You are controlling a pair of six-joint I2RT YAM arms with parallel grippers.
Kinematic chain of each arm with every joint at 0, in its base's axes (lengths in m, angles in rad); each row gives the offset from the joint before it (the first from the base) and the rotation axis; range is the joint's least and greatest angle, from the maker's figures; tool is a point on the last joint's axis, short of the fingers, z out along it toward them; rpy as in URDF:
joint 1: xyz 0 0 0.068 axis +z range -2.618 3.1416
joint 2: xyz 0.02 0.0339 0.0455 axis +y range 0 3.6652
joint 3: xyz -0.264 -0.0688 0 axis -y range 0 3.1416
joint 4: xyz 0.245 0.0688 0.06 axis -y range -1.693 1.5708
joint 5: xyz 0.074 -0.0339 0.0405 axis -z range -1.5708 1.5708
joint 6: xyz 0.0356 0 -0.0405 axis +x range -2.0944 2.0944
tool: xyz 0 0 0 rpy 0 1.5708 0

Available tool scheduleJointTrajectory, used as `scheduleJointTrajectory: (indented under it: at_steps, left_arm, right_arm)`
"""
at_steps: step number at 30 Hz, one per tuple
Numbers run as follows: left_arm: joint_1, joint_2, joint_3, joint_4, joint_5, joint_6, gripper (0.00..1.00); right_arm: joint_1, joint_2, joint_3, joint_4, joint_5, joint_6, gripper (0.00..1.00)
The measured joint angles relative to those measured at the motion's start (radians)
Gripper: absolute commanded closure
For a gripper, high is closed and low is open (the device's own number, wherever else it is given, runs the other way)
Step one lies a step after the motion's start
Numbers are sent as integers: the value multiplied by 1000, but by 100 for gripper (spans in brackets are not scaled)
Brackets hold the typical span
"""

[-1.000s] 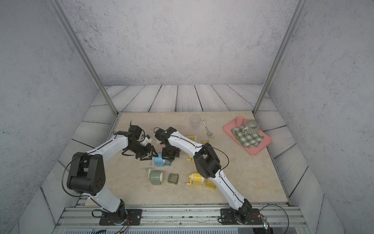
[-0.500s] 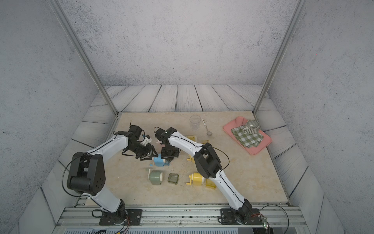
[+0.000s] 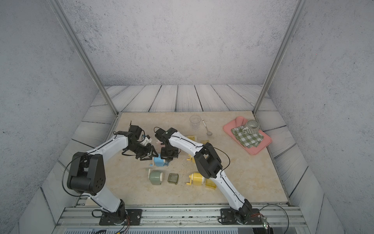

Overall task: Put the tray back into the pencil sharpener
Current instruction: Close the container of the pencil sharpener.

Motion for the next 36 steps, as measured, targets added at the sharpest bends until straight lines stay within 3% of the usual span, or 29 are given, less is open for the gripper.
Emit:
scheduleJointTrajectory:
  at_steps: [9, 14, 19, 24, 36]
  left_arm:
    - [1, 0, 0, -1, -1, 1, 49]
    - [1, 0, 0, -1, -1, 0, 49]
    - [1, 0, 0, -1, -1, 0, 49]
    - [1, 0, 0, -1, 0, 0, 50]
    - [1, 0, 0, 0, 0, 0, 50]
  right_arm:
    - [3, -23, -47, 36, 14, -3, 79]
    - [3, -113, -114, 66, 42, -3, 79]
    - [-9, -252, -229, 121, 72, 9, 88]
    - [-30, -270, -263, 156, 68, 26, 100]
    - [-42, -120, -246, 193, -24, 39, 100]
